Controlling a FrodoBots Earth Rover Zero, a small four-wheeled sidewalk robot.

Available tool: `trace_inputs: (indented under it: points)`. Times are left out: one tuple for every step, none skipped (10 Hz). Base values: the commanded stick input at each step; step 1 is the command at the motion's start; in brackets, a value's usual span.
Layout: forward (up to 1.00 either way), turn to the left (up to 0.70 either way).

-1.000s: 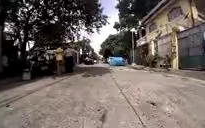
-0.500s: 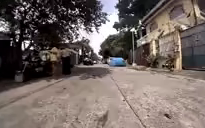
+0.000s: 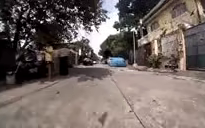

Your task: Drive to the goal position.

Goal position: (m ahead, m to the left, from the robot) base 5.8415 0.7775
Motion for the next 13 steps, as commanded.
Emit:
trace_inputs:
  points:
    - [0.70,0.00]
    - [0.70,0.00]
    - [0.70,0.00]
    - [0.70,0.00]
    - [0.70,0.00]
    - [0.70,0.00]
    - [0.70,0.00]
    - [0.70,0.00]
    - [0.70,0.00]
    - [0.70,0.00]
    - [0.70,0.00]
    - [0.70,0.00]
    - [0.70,0.00]
